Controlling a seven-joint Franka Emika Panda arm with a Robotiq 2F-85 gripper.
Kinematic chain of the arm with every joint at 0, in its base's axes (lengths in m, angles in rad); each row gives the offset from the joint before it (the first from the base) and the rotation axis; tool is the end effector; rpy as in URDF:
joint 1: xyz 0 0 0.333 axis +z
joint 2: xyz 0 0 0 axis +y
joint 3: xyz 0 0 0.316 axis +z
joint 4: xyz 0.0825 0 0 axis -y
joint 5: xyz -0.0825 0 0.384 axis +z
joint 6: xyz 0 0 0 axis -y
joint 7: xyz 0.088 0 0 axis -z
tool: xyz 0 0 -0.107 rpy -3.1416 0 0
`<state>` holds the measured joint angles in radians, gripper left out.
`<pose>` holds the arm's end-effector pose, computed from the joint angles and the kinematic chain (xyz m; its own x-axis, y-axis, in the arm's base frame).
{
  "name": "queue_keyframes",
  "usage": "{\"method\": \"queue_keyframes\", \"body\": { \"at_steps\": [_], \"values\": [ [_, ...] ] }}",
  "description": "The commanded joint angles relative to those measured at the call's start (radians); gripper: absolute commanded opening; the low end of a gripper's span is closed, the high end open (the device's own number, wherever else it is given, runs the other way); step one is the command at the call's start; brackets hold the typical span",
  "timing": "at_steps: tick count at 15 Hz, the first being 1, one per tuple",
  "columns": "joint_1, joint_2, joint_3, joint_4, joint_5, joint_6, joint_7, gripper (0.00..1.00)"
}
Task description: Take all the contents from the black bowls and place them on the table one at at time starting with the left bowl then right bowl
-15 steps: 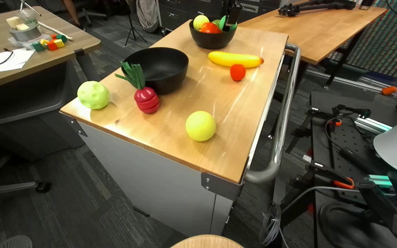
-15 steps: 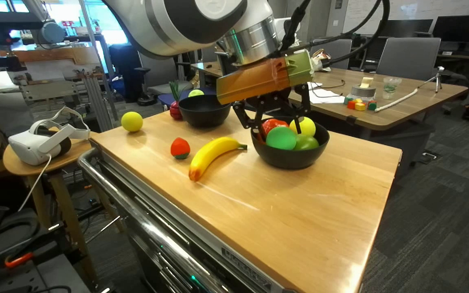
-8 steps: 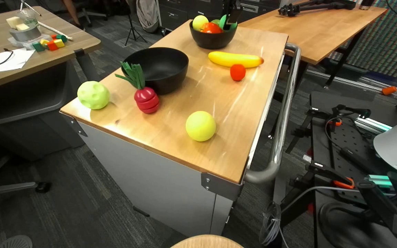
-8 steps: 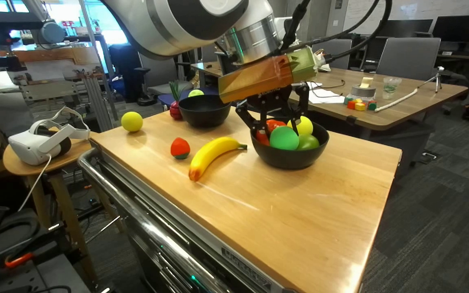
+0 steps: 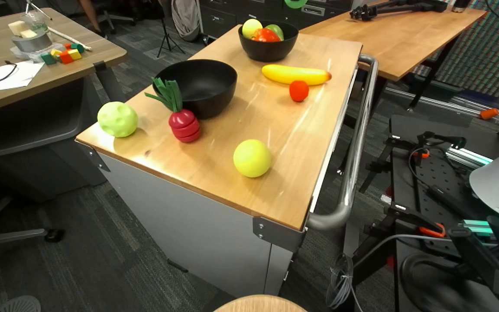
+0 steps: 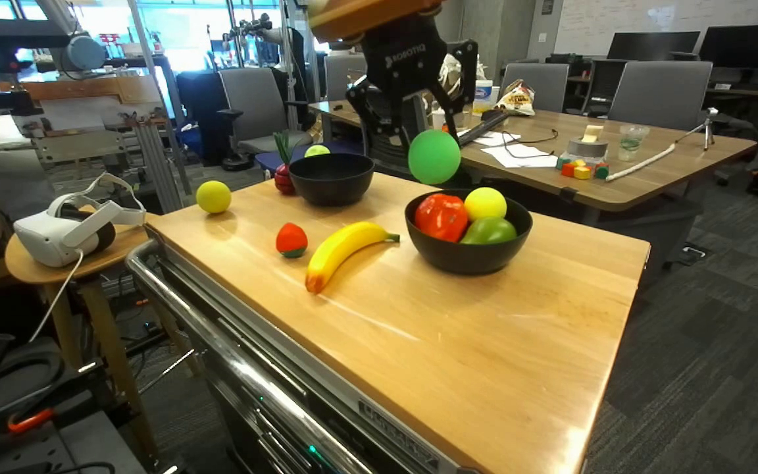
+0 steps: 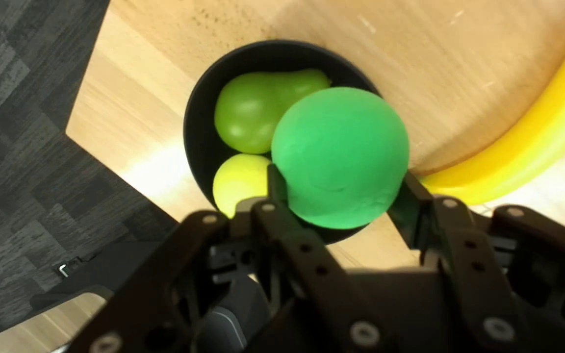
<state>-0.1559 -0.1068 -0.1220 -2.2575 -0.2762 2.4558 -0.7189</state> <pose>0.5103 -0.1465 0.4385 0.8008 0.5952 0.0672 0.5411 -0.7669 0.3451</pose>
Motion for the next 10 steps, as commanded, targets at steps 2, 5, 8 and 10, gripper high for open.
{"method": "queue_keyframes", "body": {
  "at_steps": [2, 5, 8, 10],
  "values": [
    [0.0, -0.115, -0.056, -0.084, 0.096, -0.159, -0.023, 0.27],
    [-0.005, -0.089, -0.116, -0.167, 0.184, -0.063, -0.042, 0.27],
    [-0.019, -0.045, -0.157, -0.229, 0.216, 0.046, -0.034, 0.27],
    [-0.03, -0.018, -0.172, -0.258, 0.23, 0.117, -0.03, 0.27]
  ]
}}
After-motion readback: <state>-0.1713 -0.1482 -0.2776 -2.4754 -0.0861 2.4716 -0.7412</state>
